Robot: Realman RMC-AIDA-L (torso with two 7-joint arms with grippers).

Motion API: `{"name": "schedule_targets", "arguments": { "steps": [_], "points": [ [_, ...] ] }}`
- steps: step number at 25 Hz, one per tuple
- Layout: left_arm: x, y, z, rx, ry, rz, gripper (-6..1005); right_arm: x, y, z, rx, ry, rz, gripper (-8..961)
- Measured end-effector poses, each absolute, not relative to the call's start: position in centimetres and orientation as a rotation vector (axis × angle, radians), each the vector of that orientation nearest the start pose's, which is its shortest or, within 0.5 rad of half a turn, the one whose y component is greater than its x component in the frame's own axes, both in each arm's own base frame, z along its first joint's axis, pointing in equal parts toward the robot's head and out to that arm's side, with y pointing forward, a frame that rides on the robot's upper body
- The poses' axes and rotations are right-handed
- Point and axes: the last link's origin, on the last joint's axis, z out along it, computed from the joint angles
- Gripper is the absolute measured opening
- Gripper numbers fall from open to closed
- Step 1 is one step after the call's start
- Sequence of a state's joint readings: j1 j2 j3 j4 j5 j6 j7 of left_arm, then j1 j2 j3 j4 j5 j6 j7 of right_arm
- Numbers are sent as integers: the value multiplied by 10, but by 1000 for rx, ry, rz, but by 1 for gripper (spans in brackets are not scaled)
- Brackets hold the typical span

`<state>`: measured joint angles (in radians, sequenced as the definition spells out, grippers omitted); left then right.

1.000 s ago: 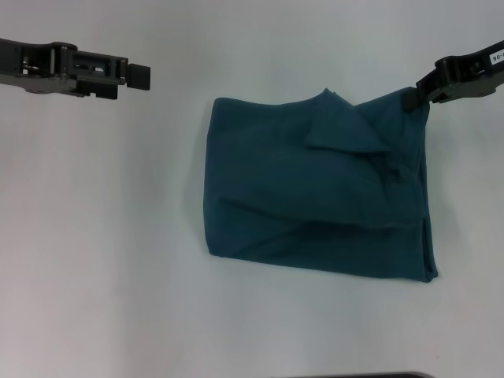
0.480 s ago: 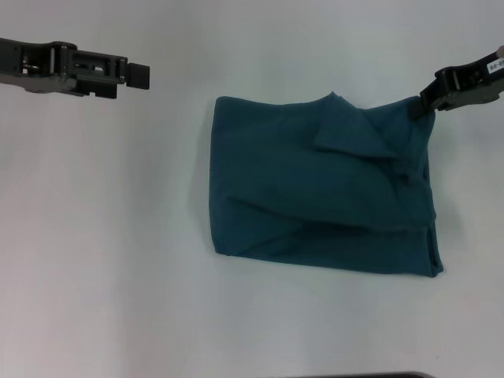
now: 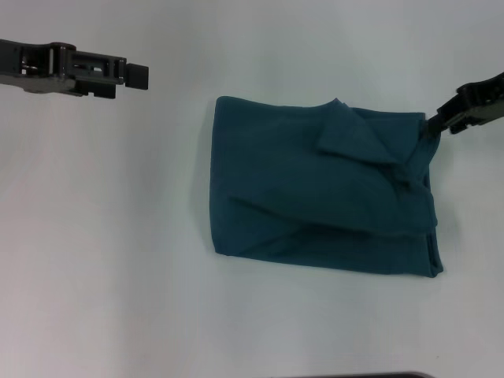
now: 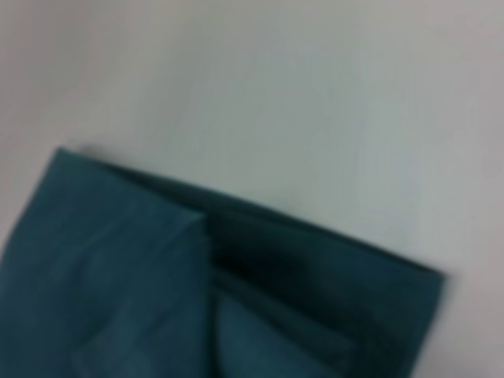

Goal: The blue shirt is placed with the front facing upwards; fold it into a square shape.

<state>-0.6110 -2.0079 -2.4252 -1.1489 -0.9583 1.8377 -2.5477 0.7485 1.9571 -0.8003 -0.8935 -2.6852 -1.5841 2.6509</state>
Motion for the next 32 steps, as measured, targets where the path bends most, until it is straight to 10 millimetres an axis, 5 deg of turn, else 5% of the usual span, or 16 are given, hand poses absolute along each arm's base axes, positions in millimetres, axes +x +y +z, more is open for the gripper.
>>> {"name": "schedule_targets", "arguments": {
  "steps": [6, 11, 19, 32],
  "points": [
    [-207, 349, 89, -2552, -1596, -412, 874, 258, 389, 73, -2181, 1678, -179, 349],
    [-207, 348, 89, -2548, -1605, -414, 875, 237, 383, 66, -2346, 1670, -110, 584],
    [-209, 348, 90, -2539, -1612, -427, 875, 211, 366, 52, -2586, 1755, 100, 580],
    [-215, 351, 97, -2480, -1623, -462, 874, 232, 346, 14, -2610, 1888, -111, 579]
  ]
}}
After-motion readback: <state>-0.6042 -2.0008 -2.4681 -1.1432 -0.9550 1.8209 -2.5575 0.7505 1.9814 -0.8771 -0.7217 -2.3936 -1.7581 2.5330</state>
